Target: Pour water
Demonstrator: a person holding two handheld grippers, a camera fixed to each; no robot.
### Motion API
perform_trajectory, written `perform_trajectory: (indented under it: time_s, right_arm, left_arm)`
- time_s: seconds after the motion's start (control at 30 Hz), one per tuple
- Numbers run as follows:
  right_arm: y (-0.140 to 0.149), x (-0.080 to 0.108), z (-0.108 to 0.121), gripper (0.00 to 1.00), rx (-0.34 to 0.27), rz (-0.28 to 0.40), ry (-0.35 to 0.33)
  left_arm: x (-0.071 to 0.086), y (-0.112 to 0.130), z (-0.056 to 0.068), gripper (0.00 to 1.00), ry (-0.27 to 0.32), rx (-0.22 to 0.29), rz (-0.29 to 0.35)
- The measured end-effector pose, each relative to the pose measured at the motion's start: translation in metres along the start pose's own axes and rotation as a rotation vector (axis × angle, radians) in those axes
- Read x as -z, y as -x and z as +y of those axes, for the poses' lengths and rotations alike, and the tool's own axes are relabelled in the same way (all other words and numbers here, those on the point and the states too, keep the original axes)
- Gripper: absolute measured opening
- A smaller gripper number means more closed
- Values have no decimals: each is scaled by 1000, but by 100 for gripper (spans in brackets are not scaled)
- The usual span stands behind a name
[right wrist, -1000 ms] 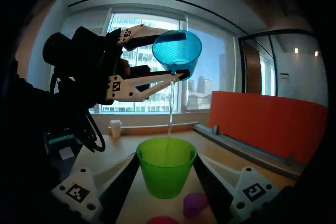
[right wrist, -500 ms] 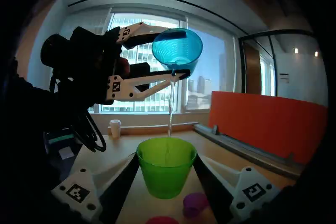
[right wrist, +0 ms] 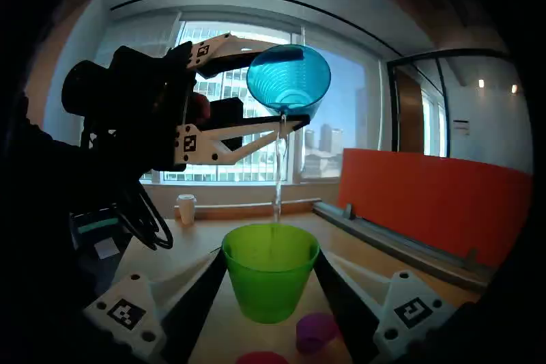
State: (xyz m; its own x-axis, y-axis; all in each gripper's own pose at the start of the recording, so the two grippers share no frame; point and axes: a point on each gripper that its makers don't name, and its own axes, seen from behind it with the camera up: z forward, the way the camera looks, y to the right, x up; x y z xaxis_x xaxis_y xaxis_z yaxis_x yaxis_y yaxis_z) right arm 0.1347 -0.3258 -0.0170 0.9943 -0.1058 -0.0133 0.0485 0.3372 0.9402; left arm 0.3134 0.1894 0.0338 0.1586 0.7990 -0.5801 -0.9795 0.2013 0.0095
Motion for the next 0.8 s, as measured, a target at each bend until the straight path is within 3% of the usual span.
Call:
perform_trajectory:
  time_s: [0.8]
  right_arm:
    - [-2, -2, 1, 91, -2, 5, 7]
  left_arm:
    - [1, -1, 2, 86, -13, -94, -8]
